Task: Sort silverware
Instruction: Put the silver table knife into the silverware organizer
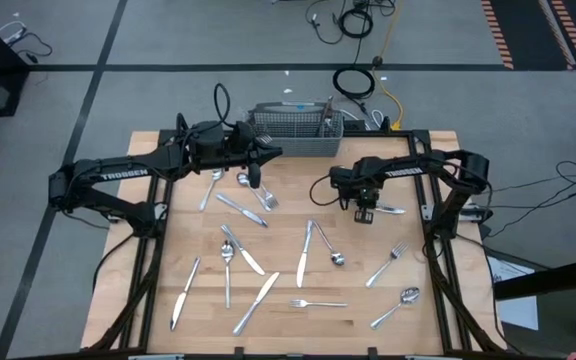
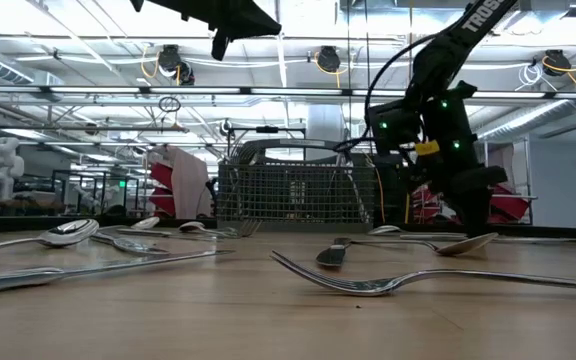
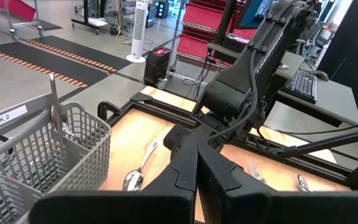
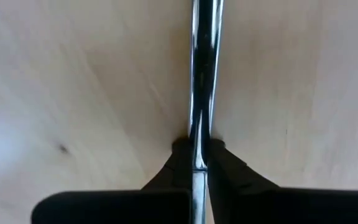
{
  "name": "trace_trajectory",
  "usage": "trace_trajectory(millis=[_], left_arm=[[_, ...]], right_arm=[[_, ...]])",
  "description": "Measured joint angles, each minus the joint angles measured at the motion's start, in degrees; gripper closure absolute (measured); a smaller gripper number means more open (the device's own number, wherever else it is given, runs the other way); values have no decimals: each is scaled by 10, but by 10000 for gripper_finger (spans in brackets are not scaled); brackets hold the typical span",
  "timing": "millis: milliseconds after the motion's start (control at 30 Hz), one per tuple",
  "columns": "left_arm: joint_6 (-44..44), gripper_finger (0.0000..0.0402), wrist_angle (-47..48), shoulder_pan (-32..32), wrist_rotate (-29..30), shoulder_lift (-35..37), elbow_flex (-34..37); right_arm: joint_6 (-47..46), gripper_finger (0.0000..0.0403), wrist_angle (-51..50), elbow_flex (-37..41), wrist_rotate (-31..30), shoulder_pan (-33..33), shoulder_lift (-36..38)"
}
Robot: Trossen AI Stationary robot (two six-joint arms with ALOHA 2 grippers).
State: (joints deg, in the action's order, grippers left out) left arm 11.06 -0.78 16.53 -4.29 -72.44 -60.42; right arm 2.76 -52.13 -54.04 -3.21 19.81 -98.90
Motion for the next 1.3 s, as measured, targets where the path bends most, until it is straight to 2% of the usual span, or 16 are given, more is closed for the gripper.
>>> trace_trajectory(millis=[167, 367, 567, 800, 933, 1300], left_arm=[[1, 393, 0, 0, 0, 2, 0], [0, 393, 5, 0, 0, 13, 0], [-10, 393, 5, 0, 6, 32, 0], [-10, 393, 4, 0, 11, 42, 0], [-10, 393, 5, 0, 11, 42, 0], [-15, 393, 0, 16, 20, 42, 0]], right_arm=[[-42, 397, 32, -13, 24, -2, 47], [-94, 397, 81, -13, 23, -4, 99], [-141, 398, 293, -14, 18, 0, 148], [-157, 398, 563, -15, -2, 32, 146], [-156, 398, 643, -15, -31, 68, 146], [-132, 398, 769, -16, -28, 166, 130]])
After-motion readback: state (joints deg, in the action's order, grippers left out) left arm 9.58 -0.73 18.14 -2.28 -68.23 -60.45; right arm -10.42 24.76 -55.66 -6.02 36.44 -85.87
